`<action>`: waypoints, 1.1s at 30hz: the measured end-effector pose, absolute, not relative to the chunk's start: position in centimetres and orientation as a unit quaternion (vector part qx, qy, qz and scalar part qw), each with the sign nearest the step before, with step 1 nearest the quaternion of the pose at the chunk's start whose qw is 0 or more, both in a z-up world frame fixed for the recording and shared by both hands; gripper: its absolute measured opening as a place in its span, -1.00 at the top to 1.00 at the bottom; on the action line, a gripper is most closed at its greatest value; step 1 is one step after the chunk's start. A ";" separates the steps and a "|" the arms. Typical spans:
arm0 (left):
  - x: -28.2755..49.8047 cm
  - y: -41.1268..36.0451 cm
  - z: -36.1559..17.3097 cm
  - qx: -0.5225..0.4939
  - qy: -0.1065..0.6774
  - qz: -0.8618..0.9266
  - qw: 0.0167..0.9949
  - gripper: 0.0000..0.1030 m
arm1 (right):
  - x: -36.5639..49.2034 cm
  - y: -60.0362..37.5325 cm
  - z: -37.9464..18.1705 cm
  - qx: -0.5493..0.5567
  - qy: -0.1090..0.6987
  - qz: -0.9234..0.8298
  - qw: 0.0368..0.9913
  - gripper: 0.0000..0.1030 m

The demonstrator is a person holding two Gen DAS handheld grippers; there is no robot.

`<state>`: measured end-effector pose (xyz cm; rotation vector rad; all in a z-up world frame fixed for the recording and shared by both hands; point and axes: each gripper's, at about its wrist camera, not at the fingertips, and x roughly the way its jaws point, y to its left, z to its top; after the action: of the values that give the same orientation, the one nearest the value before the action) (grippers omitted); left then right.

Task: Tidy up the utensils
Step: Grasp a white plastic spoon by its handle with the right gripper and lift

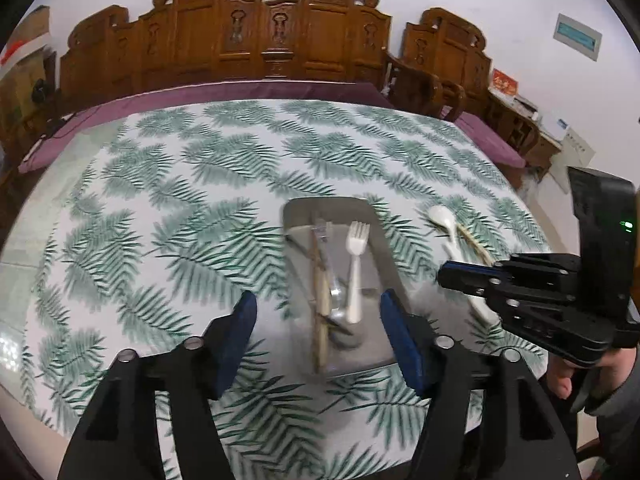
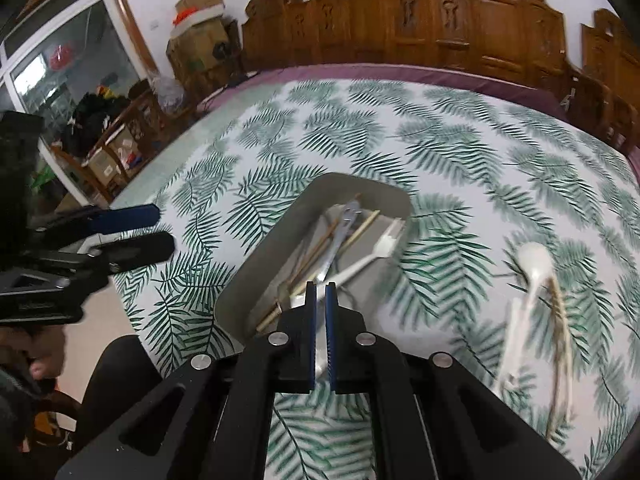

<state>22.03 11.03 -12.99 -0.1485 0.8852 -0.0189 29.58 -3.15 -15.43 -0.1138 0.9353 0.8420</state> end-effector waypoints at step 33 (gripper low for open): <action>26.5 -0.9 -16.8 -0.033 0.459 -0.070 0.885 -0.53 | 36.2 -16.4 -22.2 -0.056 0.470 0.286 0.833 0.44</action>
<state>26.54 -0.92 -16.83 -0.0697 0.9554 -0.1450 36.16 -16.37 -22.22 -0.1180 0.9965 0.6051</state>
